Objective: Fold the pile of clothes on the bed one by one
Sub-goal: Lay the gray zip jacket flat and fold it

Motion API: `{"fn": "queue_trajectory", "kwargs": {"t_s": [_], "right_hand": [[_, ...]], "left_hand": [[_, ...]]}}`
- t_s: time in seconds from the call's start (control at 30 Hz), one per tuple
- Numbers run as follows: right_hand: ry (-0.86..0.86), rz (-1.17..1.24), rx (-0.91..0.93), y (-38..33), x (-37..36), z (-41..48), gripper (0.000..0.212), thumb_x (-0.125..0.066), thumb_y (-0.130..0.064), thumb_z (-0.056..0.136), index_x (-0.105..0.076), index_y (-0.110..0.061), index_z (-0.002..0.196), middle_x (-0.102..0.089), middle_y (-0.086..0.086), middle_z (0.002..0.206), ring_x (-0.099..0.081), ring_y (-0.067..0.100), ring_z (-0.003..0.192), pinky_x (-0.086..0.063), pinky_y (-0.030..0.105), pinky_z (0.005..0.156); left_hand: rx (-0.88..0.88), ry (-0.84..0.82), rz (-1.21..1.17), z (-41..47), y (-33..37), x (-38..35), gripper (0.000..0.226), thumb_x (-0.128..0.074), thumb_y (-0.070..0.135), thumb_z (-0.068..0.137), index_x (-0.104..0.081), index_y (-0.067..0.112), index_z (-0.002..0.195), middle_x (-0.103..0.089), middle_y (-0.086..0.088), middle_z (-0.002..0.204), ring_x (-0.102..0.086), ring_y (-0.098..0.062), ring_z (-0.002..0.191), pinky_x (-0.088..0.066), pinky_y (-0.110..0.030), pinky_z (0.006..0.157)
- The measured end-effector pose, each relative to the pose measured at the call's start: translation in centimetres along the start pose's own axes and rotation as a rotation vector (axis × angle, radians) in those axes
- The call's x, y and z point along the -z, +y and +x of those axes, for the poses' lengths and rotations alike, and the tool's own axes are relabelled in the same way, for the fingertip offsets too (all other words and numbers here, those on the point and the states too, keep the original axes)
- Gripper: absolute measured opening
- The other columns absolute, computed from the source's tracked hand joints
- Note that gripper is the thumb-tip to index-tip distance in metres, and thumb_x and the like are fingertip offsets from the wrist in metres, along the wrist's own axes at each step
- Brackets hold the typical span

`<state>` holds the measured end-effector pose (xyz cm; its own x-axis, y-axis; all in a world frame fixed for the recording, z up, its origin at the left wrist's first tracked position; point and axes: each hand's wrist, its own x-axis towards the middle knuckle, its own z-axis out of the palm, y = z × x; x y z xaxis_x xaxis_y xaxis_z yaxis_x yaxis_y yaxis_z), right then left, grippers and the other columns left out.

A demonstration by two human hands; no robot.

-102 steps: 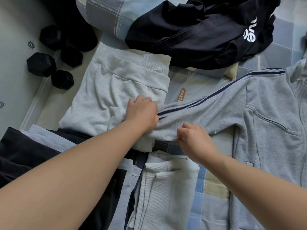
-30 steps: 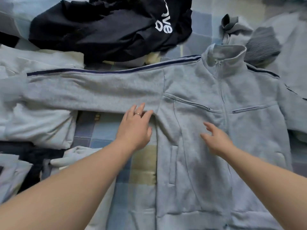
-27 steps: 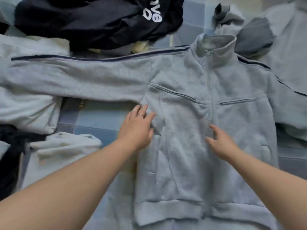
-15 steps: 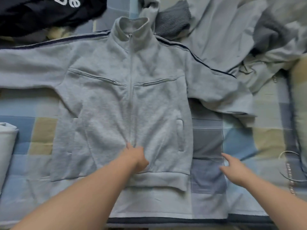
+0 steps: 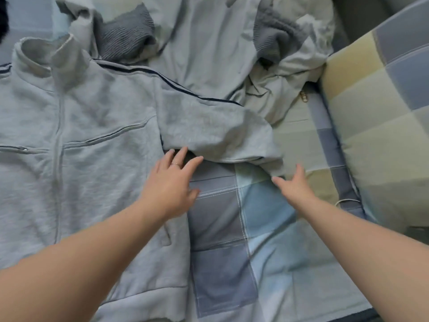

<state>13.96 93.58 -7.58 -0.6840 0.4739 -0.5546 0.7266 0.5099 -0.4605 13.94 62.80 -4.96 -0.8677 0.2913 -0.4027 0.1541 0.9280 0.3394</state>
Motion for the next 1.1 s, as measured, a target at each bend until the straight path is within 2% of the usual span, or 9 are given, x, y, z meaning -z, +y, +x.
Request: {"fn": "queue_trajectory", "kwargs": {"t_s": [0.1, 0.2, 0.27, 0.37, 0.5, 0.63, 0.77, 0.93, 1.1], "right_hand": [[-0.025, 0.275, -0.140, -0.6, 0.2, 5.7, 0.086, -0.070, -0.034, 0.091, -0.017, -0.021, 0.157, -0.042, 0.009, 0.149, -0.052, 0.036, 0.127, -0.052, 0.046, 0.092], [-0.195, 0.383, -0.153, -0.8, -0.6, 8.6, 0.049, -0.068, -0.016, 0.090, -0.049, -0.024, 0.134, -0.058, 0.009, 0.133, -0.062, 0.031, 0.109, -0.054, 0.035, 0.067], [-0.235, 0.346, -0.054, -0.2, -1.2, 9.5, 0.024, -0.068, -0.005, 0.088, -0.058, -0.022, 0.102, -0.065, 0.010, 0.119, -0.063, 0.026, 0.099, -0.057, 0.038, 0.067], [-0.105, 0.275, 0.096, 0.5, 0.6, 9.6, 0.013, -0.073, -0.012, 0.085, -0.065, -0.014, 0.094, -0.069, 0.009, 0.097, -0.067, 0.034, 0.097, -0.058, 0.052, 0.085], [0.204, 0.134, 0.221, 0.8, 8.3, 10.1, 0.011, -0.071, -0.017, 0.082, -0.062, -0.014, 0.088, -0.061, 0.003, 0.076, -0.063, 0.034, 0.085, -0.052, 0.043, 0.074], [0.394, -0.008, 0.306, 0.4, 14.4, 10.6, 0.016, -0.067, -0.009, 0.083, -0.056, -0.020, 0.087, -0.057, 0.005, 0.081, -0.051, 0.029, 0.079, -0.034, 0.034, 0.067], [0.371, -0.075, 0.301, 0.5, 14.3, 11.5, 0.019, -0.058, -0.002, 0.086, -0.053, -0.020, 0.087, -0.058, 0.007, 0.085, -0.050, 0.029, 0.076, -0.033, 0.032, 0.064], [0.150, 0.489, 0.009, 0.5, 12.6, 13.2, 0.033, -0.042, 0.010, 0.092, -0.051, -0.018, 0.107, -0.059, 0.012, 0.081, -0.052, 0.018, 0.049, -0.047, 0.023, 0.038], [0.109, 0.622, -0.128, 1.2, 11.6, 14.8, 0.038, -0.040, 0.006, 0.094, -0.047, -0.024, 0.116, -0.064, 0.012, 0.092, -0.063, 0.019, 0.059, -0.050, 0.027, 0.047]], "left_hand": [[-0.003, 0.110, 0.090, 4.5, 2.8, -1.5, 0.082, -0.061, 0.045, 0.090, -0.015, 0.039, 0.158, 0.002, -0.005, 0.169, -0.001, -0.033, 0.154, -0.010, -0.047, 0.124], [-0.009, 0.109, 0.136, 7.7, 4.6, -2.9, 0.083, -0.063, 0.045, 0.090, -0.015, 0.039, 0.158, 0.000, -0.005, 0.169, 0.000, -0.033, 0.154, -0.006, -0.050, 0.124], [0.010, 0.070, 0.164, 9.0, 5.1, -3.6, 0.084, -0.063, 0.046, 0.090, -0.014, 0.039, 0.158, -0.002, -0.005, 0.169, -0.001, -0.033, 0.154, -0.004, -0.052, 0.124], [0.052, 0.037, 0.176, 9.7, 5.7, -3.9, 0.086, -0.063, 0.047, 0.089, -0.012, 0.039, 0.157, -0.003, -0.005, 0.169, -0.003, -0.035, 0.153, -0.002, -0.055, 0.123], [0.080, 0.016, 0.164, 10.6, 7.8, -3.7, 0.092, -0.069, 0.047, 0.087, -0.009, 0.040, 0.156, -0.001, -0.004, 0.169, -0.003, -0.036, 0.154, -0.004, -0.057, 0.123], [0.098, 0.050, 0.182, 12.8, 10.9, -4.2, 0.084, -0.071, 0.044, 0.085, -0.021, 0.033, 0.152, -0.021, -0.010, 0.162, -0.022, -0.035, 0.147, -0.020, -0.054, 0.118], [0.084, 0.145, 0.238, 14.6, 12.6, -6.1, 0.059, -0.069, 0.032, 0.087, -0.039, 0.029, 0.137, -0.043, -0.005, 0.138, -0.043, -0.030, 0.127, -0.032, -0.046, 0.105], [0.075, 0.193, 0.312, 16.9, 10.6, -6.8, 0.045, -0.062, 0.014, 0.086, -0.048, 0.027, 0.127, -0.047, -0.005, 0.128, -0.048, -0.032, 0.112, -0.035, -0.040, 0.083], [0.028, 0.227, 0.328, 17.7, 8.7, -6.4, 0.016, -0.054, 0.015, 0.094, -0.059, 0.021, 0.109, -0.051, -0.006, 0.117, -0.046, -0.033, 0.103, -0.028, -0.038, 0.075]]}}
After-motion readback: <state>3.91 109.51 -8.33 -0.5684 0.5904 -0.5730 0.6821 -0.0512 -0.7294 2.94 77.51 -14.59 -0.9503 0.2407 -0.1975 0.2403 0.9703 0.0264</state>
